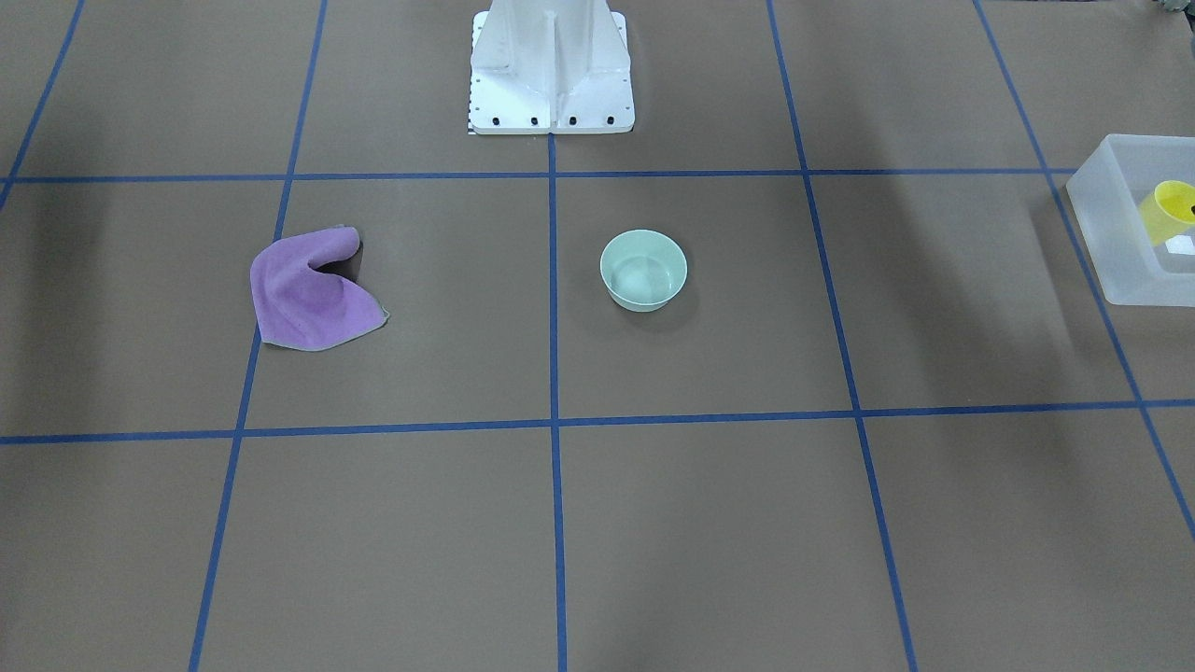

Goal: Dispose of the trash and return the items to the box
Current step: 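Release the yellow cup into the clear bin and withdraw the left arm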

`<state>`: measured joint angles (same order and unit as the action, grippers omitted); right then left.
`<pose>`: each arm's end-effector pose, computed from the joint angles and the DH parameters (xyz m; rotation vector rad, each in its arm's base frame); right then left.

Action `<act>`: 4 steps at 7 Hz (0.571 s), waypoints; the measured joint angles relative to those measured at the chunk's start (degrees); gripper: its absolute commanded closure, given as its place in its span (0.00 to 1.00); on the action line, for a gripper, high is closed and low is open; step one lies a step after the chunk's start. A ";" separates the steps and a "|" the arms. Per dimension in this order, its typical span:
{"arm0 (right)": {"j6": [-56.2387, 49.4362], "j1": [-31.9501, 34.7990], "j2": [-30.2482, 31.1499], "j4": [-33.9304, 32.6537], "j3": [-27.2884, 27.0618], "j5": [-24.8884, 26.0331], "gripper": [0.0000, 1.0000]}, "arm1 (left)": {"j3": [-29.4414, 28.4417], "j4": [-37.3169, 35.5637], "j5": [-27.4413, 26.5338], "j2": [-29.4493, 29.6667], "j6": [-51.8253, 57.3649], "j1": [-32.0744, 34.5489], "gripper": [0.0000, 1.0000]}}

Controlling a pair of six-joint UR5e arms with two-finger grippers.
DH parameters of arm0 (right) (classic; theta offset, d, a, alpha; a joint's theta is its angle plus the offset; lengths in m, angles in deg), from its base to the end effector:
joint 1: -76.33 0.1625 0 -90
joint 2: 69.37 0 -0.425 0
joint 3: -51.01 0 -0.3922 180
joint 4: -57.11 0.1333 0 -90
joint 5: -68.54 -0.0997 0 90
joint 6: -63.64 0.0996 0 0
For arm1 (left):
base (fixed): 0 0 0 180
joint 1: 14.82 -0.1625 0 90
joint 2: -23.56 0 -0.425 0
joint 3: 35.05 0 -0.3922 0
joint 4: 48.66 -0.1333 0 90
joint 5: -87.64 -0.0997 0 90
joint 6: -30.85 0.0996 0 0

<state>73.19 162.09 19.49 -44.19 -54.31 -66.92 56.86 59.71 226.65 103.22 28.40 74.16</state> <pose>0.0259 -0.4934 0.5369 -0.0105 -0.7974 0.0520 -0.0506 -0.4221 0.6852 0.1368 0.8576 0.0508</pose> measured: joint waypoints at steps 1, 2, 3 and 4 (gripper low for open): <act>1.85 -2.51 0.05 0.04 -2.20 -1.10 0.00 | 3.60 -7.99 0.18 3.57 -0.03 0.73 0.02; 3.54 -5.49 0.09 0.09 -4.10 -2.44 0.00 | 7.17 -16.65 0.17 7.61 -0.42 1.21 0.02; 5.44 -9.18 0.06 0.12 -5.46 -2.93 0.00 | 9.94 -23.48 0.08 11.28 -1.99 1.39 0.02; 8.40 -13.33 -0.38 0.57 -6.10 -2.82 0.00 | 11.97 -26.61 -0.19 13.95 -5.29 1.30 0.02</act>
<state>81.59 148.76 19.12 -43.62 -60.41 -69.74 68.83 33.10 226.45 117.16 23.11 75.46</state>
